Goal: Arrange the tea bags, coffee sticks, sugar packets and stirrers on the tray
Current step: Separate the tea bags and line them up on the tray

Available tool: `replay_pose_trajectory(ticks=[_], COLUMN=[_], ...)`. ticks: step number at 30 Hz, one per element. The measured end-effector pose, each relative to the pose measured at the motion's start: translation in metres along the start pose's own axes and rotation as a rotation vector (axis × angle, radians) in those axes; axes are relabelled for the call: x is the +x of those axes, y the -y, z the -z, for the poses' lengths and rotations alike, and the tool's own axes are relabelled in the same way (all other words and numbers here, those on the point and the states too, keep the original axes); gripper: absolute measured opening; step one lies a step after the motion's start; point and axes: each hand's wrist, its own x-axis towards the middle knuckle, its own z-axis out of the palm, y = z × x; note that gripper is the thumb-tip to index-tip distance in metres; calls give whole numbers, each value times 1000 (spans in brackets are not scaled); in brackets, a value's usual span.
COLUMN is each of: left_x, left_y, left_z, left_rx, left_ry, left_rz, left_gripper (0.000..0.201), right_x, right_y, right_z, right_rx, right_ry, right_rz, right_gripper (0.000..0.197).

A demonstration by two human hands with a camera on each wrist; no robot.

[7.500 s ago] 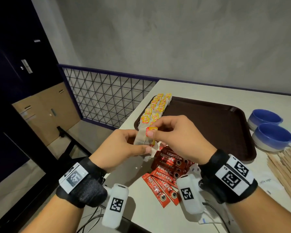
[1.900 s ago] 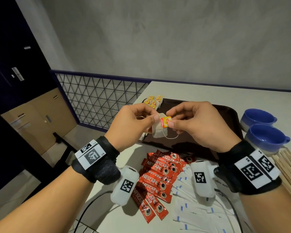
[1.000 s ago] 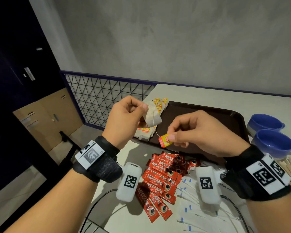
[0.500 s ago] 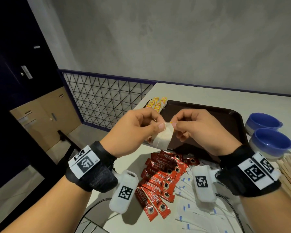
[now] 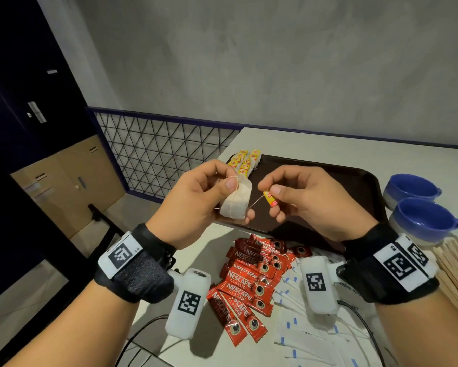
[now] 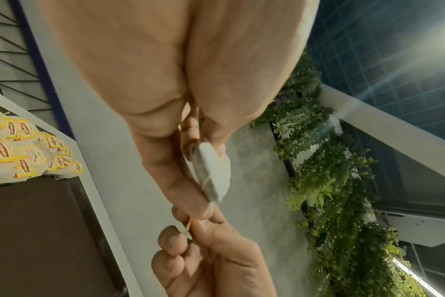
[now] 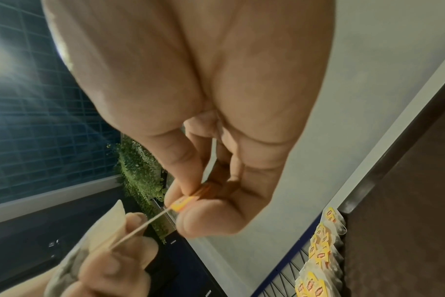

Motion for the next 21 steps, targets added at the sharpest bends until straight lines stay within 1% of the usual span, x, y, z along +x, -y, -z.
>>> replay_pose_trajectory(ticks=[2,4,6,9,11,13,16,21], left_x=[-1,-1,-2,-1,1,2,4,8], left_y=[2,4,6,12,17,22,26,30], left_z=[0,-2,-4,-3,-2,-2,-5,-6], left_rx=[65,195,317,500,607,681,730,762], left_ry=[23,49,77,76,51,11,-42,-153], left_rz=[3,-13,-21,-22,-31,-33,-21,-42], left_gripper=[11,8,4,5,7,8,10,14], right_x=[0,0,0,0,1,1,0,-4], right_y=[1,1,1,1,1,3,7,13], right_z=[-1,-2,-2,-2,-2,-2,-5,-10], right_rx=[22,64,52,35,39,18,42,120], right_ry=[-6,-13,-41,-101,-136,-160,-153,-124], right_rz=[-25,-47,-36,0,25,49,61,27], right_gripper=[23,21,19,22,22,18,14,9])
